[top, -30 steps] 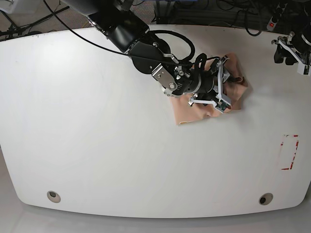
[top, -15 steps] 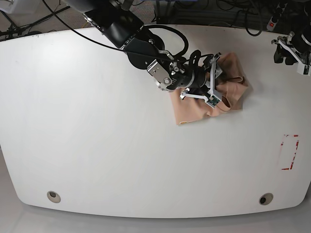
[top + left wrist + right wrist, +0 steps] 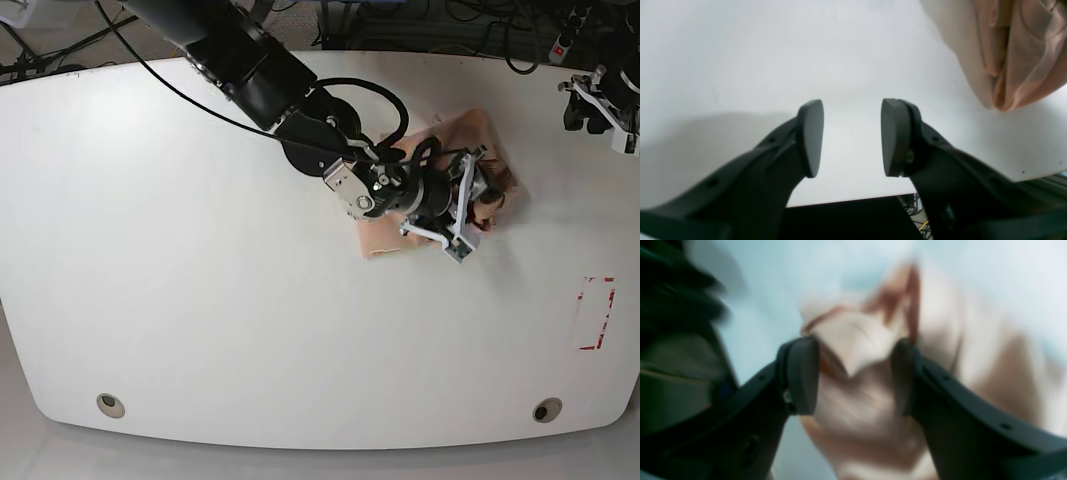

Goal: Fold the T-shirt properly
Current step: 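Press and tuck the folded shirt layers with the right gripper, then release the shirt and lift the right gripper away from the folded bundle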

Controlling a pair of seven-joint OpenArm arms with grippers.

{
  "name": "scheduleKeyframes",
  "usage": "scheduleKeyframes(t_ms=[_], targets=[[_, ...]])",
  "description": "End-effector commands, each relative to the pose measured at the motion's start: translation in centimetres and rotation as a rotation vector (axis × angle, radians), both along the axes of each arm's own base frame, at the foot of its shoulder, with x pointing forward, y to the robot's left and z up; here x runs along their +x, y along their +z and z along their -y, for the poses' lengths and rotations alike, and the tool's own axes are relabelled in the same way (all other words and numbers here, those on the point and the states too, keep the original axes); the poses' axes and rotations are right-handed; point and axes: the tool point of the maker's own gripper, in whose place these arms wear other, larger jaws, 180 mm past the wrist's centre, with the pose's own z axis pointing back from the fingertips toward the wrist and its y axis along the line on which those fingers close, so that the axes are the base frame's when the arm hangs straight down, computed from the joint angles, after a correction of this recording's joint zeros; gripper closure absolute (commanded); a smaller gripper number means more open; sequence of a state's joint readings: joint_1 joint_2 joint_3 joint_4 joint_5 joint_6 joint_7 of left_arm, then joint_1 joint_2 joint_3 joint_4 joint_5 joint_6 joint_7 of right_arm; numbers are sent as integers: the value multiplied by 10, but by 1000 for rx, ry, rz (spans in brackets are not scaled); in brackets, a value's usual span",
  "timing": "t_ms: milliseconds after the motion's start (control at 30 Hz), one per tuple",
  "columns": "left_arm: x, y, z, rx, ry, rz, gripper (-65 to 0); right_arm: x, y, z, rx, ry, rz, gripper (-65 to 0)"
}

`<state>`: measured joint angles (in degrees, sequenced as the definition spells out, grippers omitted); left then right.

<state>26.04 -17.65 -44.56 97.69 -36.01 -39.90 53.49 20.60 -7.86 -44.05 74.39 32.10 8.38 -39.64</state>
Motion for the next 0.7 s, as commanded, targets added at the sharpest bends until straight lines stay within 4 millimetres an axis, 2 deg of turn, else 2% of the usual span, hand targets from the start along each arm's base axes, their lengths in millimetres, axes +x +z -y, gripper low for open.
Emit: scheduleKeyframes(t_ms=[0,167,300,367,500,567,667], targets=[[6,13,-5,20,-9,39,-257,24,30,-13,115,-37,36,-314],[7,13,-4,21,-14,41,-257,53,32,-9,149,-95,27,-314],[8,15,-4,24,-17,46,-257,52,44,-12,163,-78,36,-314],[14,25,-5,52,-42,63,-257,47,54,-13,165,-55,52,-311],[36,56,8,106,-102,157,-257,36,55,12,152,-37,80,-308],[48,72,22,127,-151,208,-257,29,53,24,152,-40,92,-308],[60,92,40,157,-209,272,-257,39,45,47,138,-90,85,-306]])
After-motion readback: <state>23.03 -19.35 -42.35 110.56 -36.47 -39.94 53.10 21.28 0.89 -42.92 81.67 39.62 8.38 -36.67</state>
